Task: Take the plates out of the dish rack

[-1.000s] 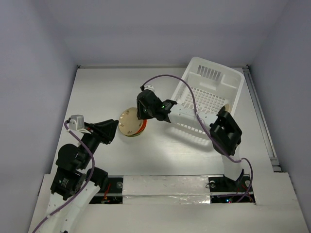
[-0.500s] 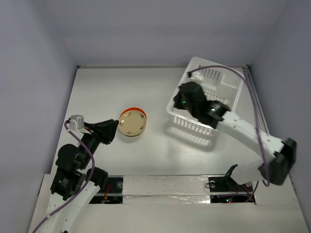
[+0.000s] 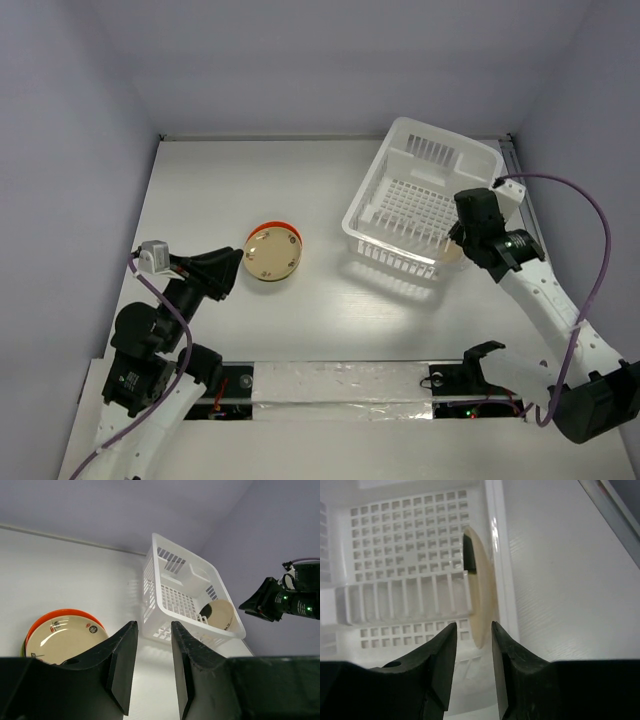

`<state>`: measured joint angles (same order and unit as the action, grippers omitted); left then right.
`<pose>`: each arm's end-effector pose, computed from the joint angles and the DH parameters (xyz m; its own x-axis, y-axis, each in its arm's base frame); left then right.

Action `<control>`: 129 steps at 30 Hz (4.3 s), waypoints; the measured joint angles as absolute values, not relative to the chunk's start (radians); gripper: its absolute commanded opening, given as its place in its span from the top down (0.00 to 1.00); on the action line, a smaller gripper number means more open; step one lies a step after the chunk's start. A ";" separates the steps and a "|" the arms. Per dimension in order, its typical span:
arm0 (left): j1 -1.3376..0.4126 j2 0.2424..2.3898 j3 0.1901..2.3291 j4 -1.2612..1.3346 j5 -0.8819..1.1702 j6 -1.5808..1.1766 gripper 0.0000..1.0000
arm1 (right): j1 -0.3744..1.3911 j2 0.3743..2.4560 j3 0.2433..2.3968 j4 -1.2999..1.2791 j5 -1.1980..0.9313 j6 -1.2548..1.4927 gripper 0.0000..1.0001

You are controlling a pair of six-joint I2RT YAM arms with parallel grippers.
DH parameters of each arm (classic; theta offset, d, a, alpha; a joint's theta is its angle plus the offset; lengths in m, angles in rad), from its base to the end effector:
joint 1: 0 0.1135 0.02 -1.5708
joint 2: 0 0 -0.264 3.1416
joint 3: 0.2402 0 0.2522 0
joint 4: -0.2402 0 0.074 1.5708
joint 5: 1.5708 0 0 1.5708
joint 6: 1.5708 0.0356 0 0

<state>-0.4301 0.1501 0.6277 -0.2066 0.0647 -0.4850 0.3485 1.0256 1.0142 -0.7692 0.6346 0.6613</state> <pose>0.0485 -0.0248 0.3482 -0.0051 -0.5095 -0.8605 0.5316 0.7274 -0.4339 0.1968 0.0490 0.3242 -0.4477 0.3635 -0.8169 0.5016 0.8584 0.1071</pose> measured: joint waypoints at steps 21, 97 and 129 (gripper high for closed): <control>-0.430 0.133 0.628 -0.207 0.065 -0.485 0.70 | 0.223 1.276 1.053 -0.728 0.574 0.516 0.69; -0.271 0.289 0.628 -0.206 0.089 -0.480 0.35 | 0.883 1.888 1.349 -0.020 0.049 0.599 0.12; -0.253 0.340 0.841 -0.194 0.093 -0.445 0.01 | 0.892 0.426 0.966 -0.103 0.670 0.335 0.00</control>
